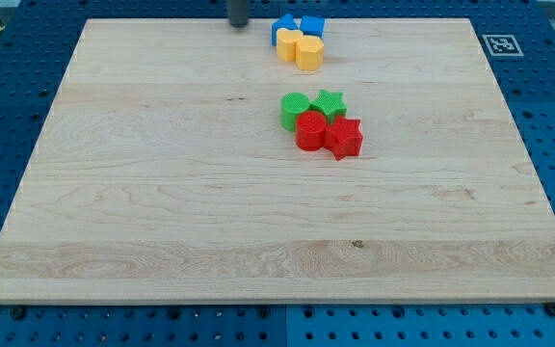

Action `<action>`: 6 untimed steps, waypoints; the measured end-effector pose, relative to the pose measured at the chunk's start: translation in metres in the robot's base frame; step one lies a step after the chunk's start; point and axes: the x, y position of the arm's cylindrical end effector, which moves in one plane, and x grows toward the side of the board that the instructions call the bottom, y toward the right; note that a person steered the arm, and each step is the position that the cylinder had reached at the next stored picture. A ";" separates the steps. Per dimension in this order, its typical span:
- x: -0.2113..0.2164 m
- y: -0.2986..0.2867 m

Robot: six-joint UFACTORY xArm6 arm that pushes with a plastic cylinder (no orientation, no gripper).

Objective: Place the blue triangle on top of the green circle

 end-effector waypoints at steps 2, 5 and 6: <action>0.035 0.074; 0.110 0.074; 0.104 0.067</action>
